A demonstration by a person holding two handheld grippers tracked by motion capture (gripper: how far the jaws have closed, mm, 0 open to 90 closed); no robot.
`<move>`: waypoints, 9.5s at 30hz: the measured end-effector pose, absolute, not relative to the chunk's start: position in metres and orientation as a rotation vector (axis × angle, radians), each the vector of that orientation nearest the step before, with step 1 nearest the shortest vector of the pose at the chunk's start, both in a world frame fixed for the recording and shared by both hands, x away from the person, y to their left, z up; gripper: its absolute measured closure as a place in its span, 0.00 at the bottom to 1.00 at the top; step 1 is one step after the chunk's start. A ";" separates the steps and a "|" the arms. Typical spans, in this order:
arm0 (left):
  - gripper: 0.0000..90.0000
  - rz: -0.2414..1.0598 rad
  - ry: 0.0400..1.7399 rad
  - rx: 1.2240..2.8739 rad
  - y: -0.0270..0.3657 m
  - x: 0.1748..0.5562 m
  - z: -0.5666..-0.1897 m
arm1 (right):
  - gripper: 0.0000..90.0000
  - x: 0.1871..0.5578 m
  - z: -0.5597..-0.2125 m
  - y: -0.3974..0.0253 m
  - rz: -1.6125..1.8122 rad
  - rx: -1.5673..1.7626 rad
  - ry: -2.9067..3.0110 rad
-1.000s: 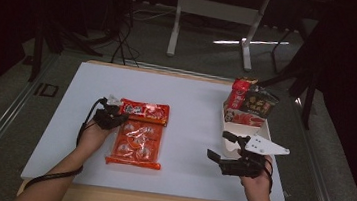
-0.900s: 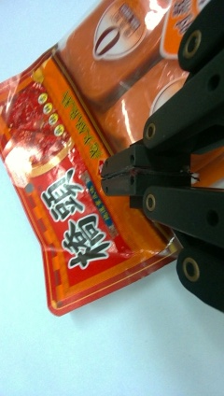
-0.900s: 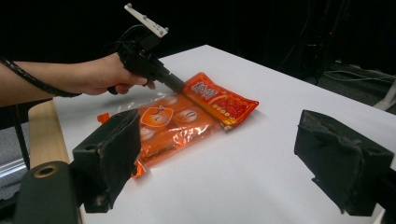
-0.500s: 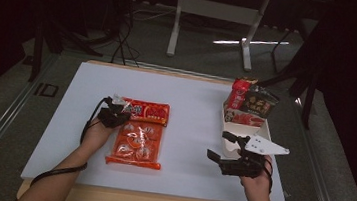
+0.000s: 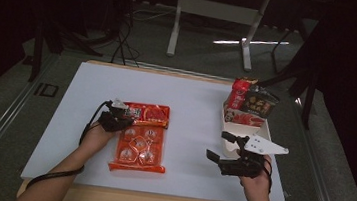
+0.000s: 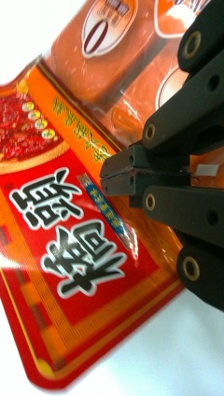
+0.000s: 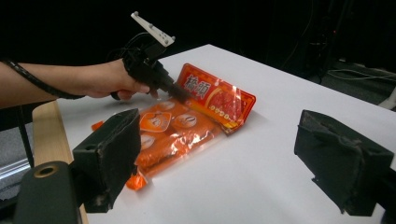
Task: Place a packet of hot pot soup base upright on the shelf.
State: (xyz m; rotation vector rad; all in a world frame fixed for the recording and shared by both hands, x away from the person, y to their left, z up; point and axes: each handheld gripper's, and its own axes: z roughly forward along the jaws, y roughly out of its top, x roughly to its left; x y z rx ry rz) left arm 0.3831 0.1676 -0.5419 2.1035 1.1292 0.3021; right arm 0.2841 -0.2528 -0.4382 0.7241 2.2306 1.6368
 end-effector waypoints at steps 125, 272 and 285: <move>0.99 0.117 1.070 1.944 0.179 0.368 -0.521 | 0.19 0.286 -0.441 -0.250 1.629 0.709 2.261; 0.00 0.224 0.847 1.706 0.200 0.264 -0.501 | 1.00 0.344 -0.284 -0.302 1.600 0.701 2.103; 0.00 0.286 0.820 1.711 0.202 0.264 -0.507 | 1.00 0.360 -0.317 -0.349 1.590 0.868 2.035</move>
